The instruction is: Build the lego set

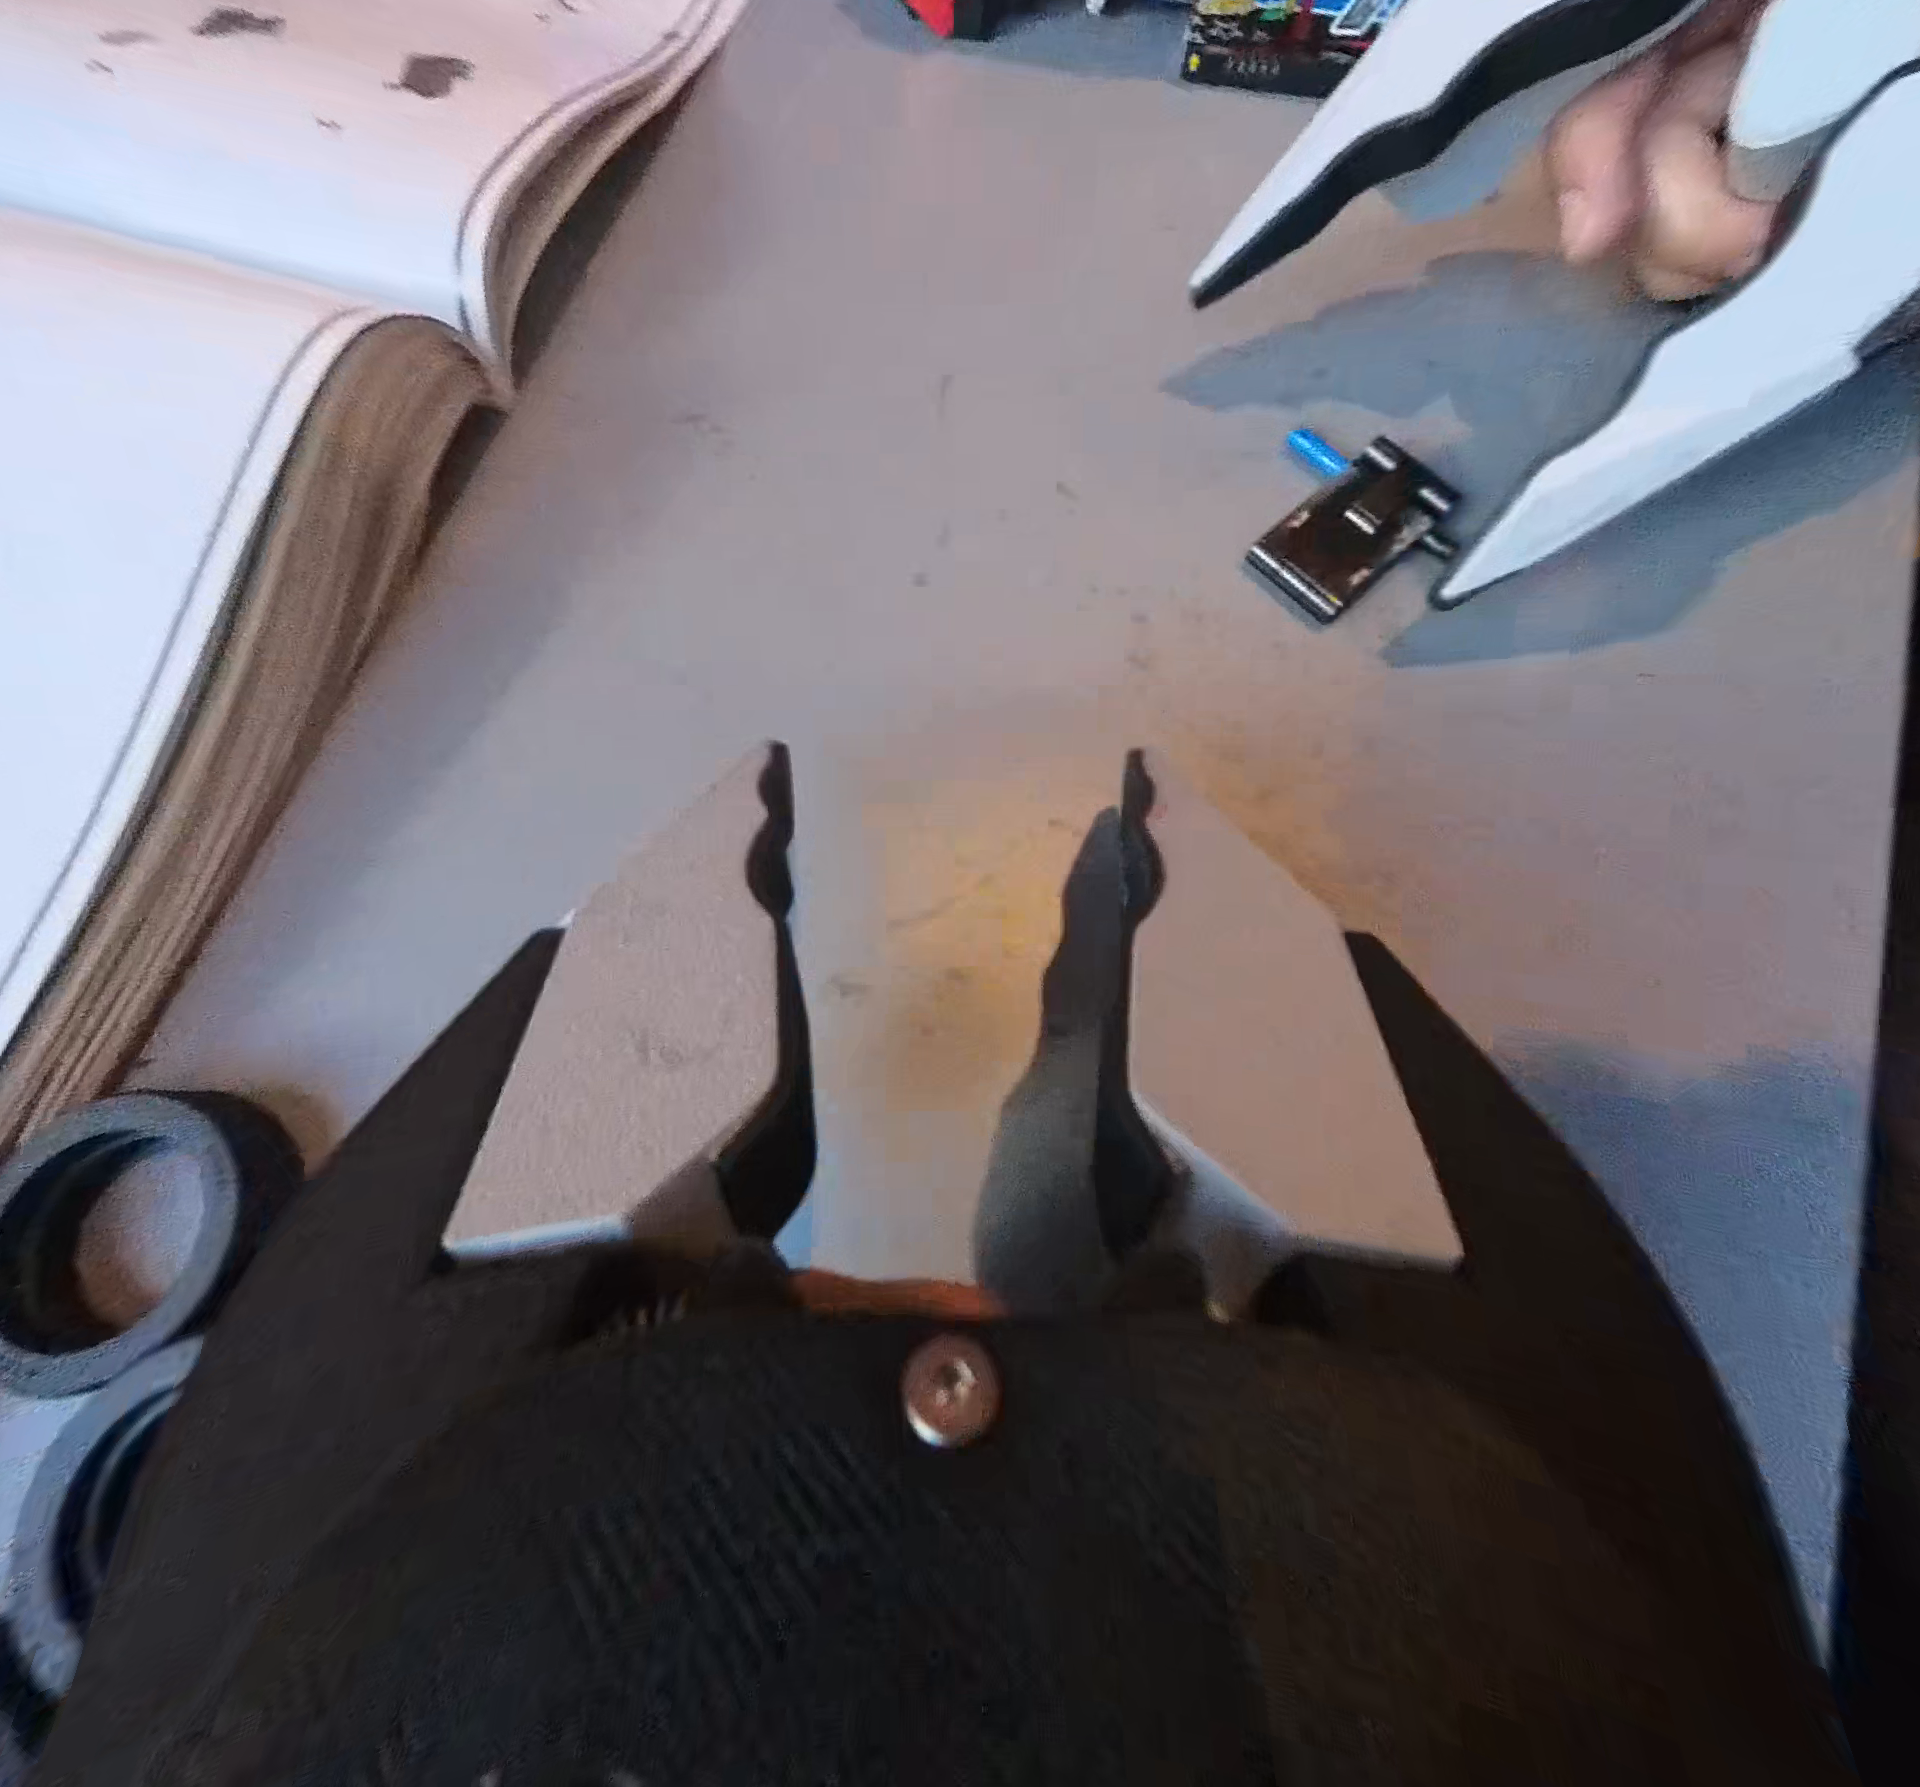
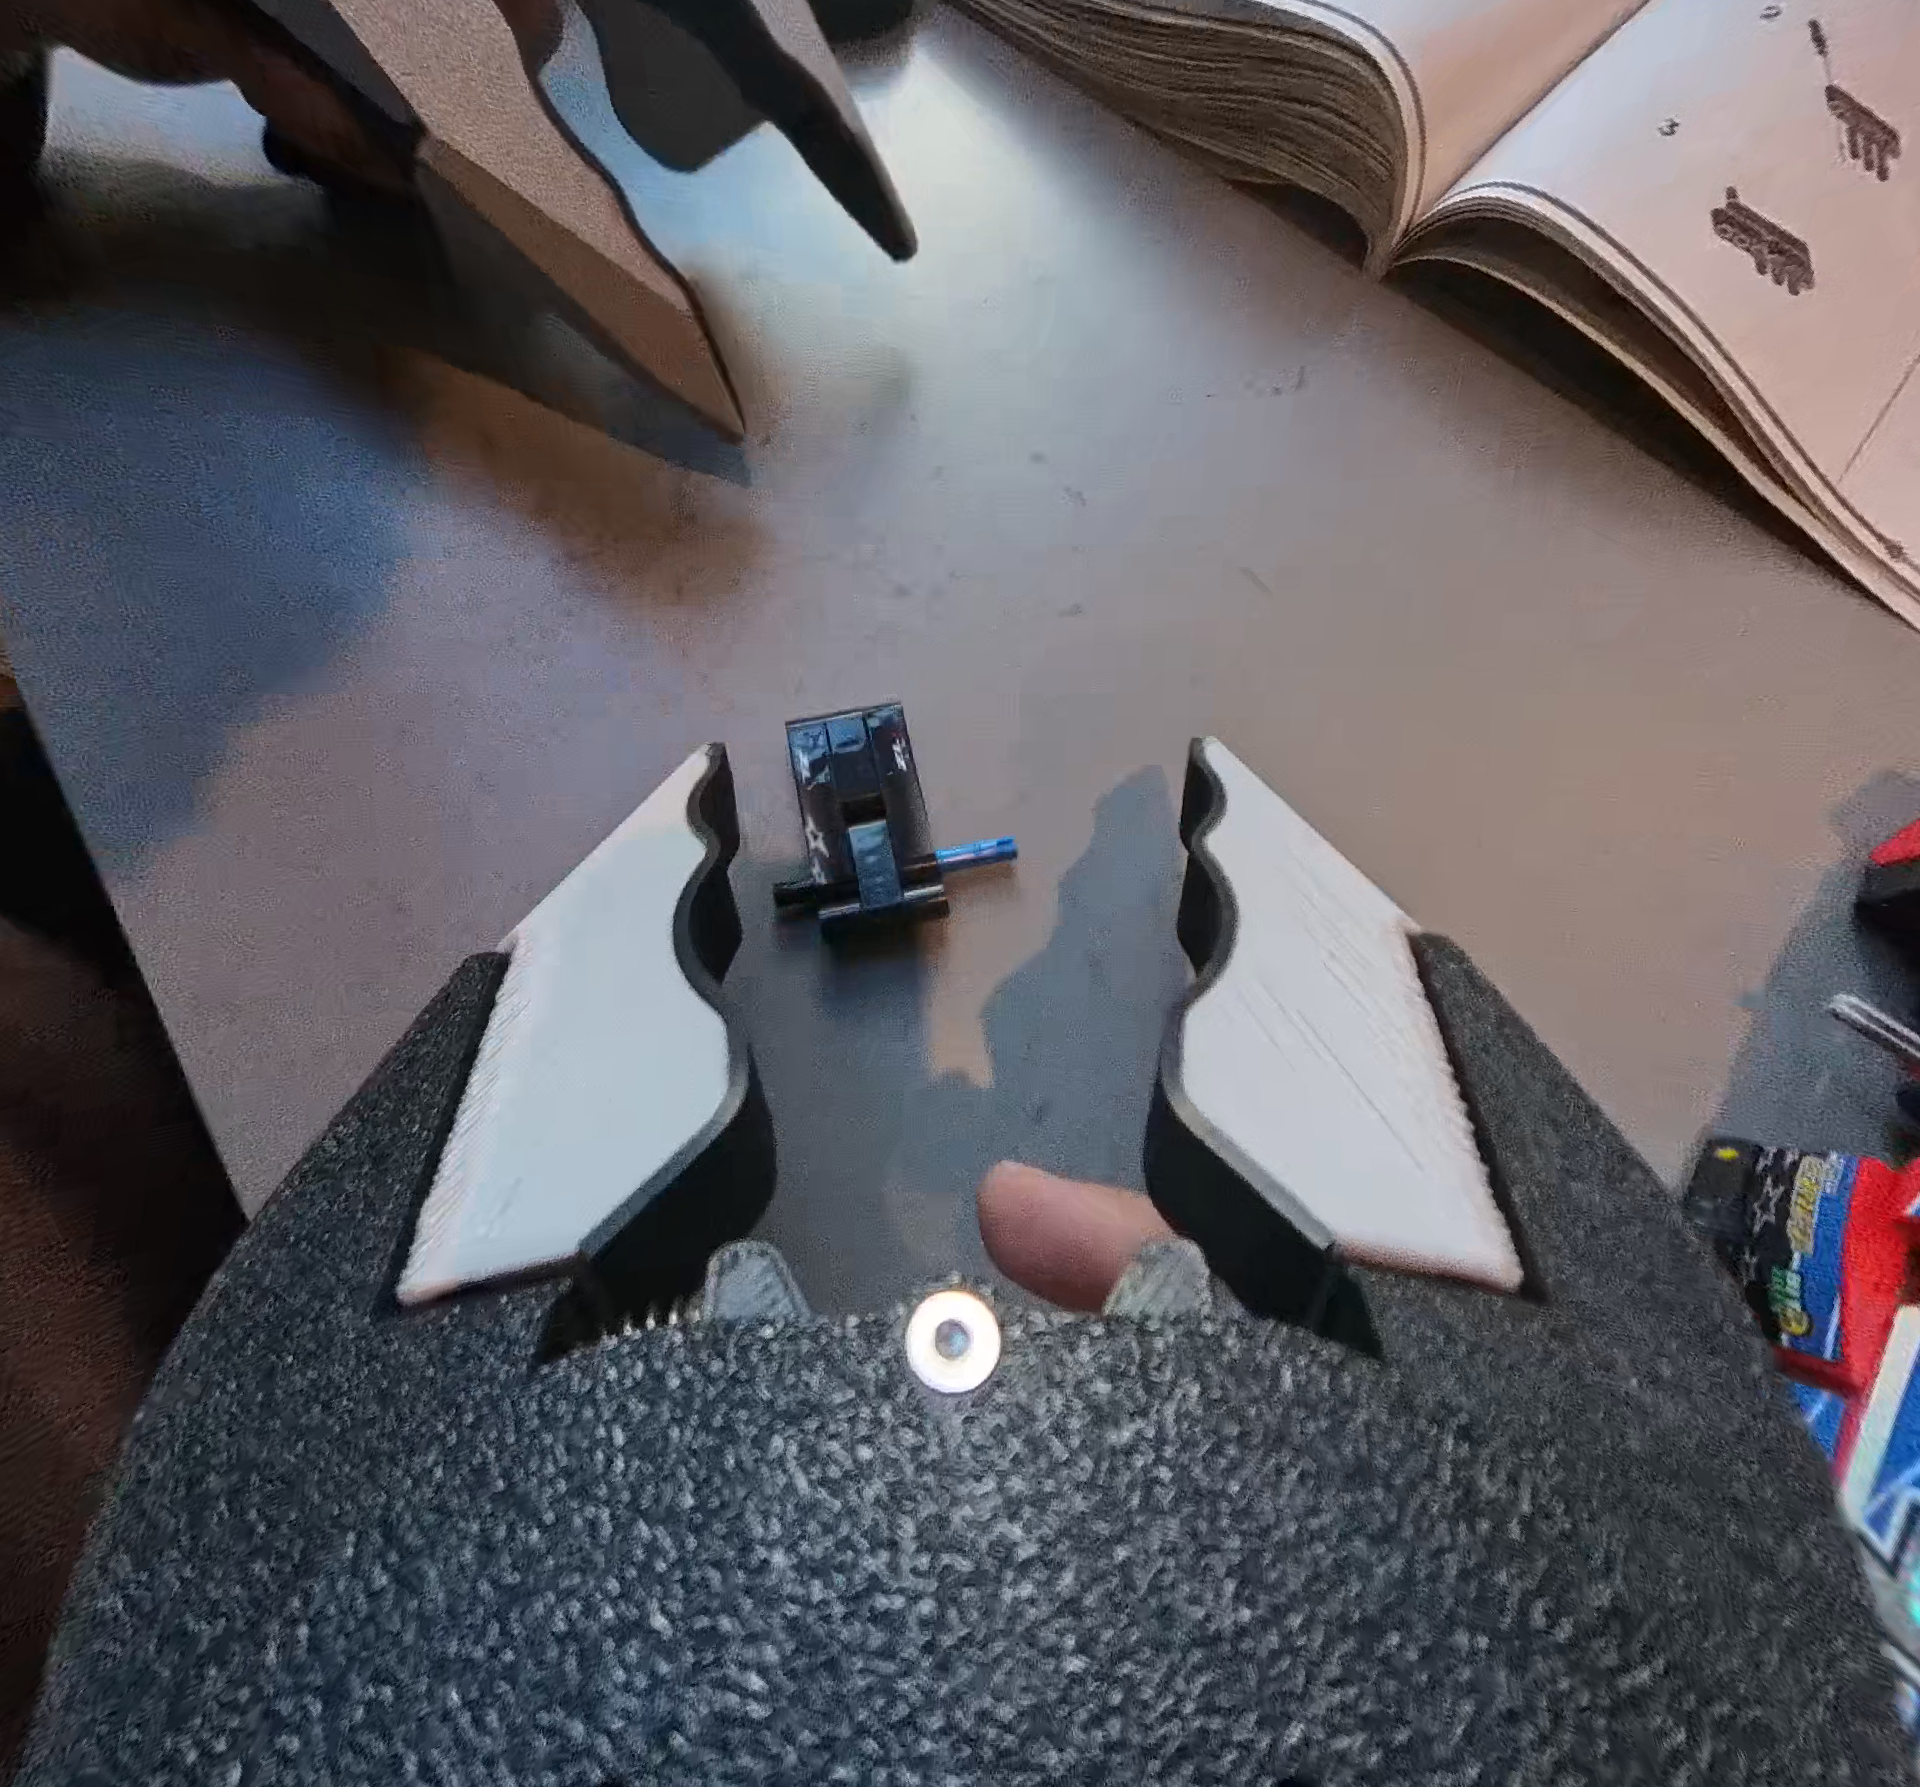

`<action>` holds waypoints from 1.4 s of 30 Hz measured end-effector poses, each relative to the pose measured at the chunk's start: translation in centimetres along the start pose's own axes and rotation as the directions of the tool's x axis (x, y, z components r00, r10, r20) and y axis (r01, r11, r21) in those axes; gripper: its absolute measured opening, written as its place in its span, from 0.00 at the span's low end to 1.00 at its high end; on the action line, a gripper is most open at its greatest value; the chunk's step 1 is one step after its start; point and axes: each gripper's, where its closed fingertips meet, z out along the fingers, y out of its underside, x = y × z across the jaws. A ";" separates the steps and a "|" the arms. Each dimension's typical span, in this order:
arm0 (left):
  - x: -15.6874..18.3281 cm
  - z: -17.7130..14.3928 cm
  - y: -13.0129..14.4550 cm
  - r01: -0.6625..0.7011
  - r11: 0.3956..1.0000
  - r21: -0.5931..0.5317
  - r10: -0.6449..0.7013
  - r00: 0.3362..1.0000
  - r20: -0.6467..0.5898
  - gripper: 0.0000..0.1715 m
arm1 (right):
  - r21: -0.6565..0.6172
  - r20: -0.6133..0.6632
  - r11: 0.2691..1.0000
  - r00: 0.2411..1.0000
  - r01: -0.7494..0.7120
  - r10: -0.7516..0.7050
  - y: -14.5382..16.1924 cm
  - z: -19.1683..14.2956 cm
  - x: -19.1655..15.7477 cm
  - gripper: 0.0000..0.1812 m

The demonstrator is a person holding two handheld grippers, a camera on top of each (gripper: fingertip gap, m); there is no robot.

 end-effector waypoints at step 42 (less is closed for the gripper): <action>-0.4 2.5 -1.5 -0.042 0.999 -0.025 0.041 0.997 -0.067 0.28 | -0.045 0.154 0.993 0.983 0.107 -0.099 -1.1 3.0 -1.0 0.25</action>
